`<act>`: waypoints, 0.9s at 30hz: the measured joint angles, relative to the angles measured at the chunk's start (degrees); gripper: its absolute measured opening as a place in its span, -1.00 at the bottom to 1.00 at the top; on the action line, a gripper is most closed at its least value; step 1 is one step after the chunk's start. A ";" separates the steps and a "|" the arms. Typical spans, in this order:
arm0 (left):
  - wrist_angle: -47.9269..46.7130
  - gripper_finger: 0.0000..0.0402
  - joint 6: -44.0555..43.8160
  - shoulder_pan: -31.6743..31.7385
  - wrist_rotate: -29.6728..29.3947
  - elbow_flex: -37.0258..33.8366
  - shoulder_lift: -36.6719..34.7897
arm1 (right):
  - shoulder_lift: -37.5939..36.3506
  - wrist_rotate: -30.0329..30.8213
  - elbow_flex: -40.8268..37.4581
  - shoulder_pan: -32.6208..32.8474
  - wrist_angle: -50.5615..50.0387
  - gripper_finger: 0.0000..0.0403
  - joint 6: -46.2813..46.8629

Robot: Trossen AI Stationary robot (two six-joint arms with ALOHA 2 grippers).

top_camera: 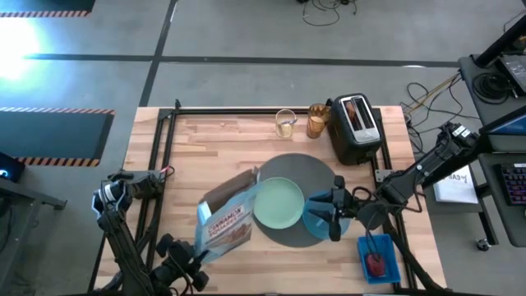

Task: Arrange a breakfast setting
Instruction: Pour the cereal from the cereal box into the blue bowl

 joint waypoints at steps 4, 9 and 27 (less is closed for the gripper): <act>0.00 -0.50 -0.60 0.03 -0.05 -0.03 0.00 | 0.00 -0.89 -0.01 -0.30 3.19 -0.18 1.42; 0.02 -0.50 -0.60 0.03 -0.09 -0.11 0.02 | -0.02 -0.91 -0.01 -0.30 12.00 -0.18 4.21; 0.02 -0.50 0.91 0.03 -0.11 -0.18 0.09 | 0.00 -6.24 -0.01 -4.47 14.50 -0.18 11.89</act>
